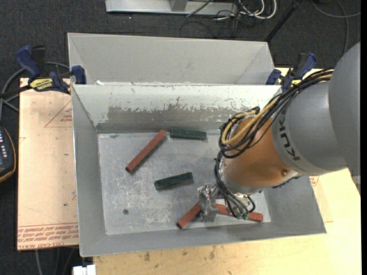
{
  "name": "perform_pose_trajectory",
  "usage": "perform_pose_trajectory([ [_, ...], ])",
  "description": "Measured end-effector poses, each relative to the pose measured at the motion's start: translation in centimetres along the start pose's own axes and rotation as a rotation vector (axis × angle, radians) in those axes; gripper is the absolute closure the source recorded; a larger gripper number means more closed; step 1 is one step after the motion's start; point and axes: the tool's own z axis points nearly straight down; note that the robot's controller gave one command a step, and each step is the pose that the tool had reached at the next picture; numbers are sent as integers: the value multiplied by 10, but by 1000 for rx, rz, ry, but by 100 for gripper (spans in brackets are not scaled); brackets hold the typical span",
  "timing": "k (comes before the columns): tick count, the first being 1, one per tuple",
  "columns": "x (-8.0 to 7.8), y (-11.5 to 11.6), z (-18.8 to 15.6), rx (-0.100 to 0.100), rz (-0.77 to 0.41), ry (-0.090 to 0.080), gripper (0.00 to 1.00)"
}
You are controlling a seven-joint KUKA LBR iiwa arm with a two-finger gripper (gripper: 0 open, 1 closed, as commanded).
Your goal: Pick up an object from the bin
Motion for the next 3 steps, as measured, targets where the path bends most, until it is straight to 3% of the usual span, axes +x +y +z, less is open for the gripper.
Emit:
perform_pose_trajectory([
  [1,-2,0,0,0,0,-7,0],
  [2,-9,25,0,0,-2,0,0],
  [3,-28,69,2,-2,67,5,0],
])
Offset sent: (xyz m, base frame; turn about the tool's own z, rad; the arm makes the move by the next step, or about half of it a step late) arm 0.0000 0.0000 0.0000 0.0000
